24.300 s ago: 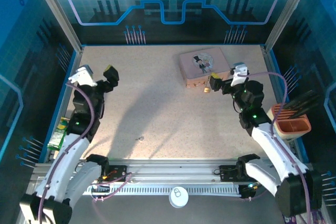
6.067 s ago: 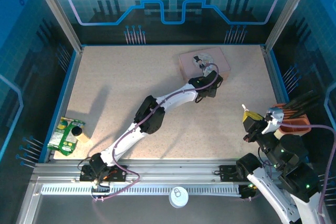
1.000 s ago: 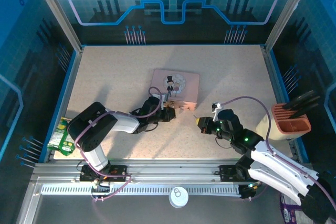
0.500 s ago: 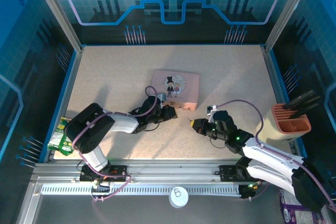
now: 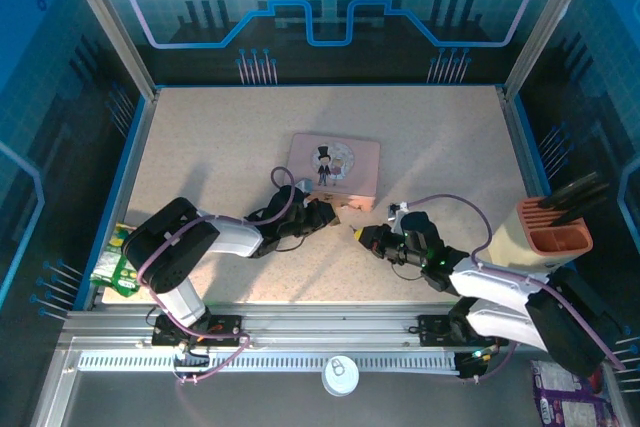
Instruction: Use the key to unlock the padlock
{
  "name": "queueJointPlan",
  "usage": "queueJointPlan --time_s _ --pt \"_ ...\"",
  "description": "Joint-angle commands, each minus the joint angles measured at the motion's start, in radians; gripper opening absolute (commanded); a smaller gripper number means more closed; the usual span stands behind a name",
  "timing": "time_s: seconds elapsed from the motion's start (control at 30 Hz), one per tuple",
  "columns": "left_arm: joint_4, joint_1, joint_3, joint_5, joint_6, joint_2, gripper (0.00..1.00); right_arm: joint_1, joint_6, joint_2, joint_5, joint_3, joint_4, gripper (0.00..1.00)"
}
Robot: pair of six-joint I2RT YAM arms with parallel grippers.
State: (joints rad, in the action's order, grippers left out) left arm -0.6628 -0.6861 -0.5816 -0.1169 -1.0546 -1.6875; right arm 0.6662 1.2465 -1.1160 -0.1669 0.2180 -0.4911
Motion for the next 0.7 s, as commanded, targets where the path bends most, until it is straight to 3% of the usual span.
queueJointPlan --time_s 0.0,0.4,0.67 --pt "-0.12 -0.012 0.002 0.003 -0.032 0.054 0.0 -0.012 0.049 -0.045 -0.027 -0.015 -0.117 0.0" --pt "-0.144 -0.022 0.008 -0.004 -0.068 0.067 0.0 -0.016 0.135 -0.253 -0.091 -0.027 -0.406 0.0" --pt "-0.149 -0.022 0.012 0.0 -0.082 0.077 0.0 -0.017 0.157 -0.288 -0.094 -0.031 -0.447 0.0"
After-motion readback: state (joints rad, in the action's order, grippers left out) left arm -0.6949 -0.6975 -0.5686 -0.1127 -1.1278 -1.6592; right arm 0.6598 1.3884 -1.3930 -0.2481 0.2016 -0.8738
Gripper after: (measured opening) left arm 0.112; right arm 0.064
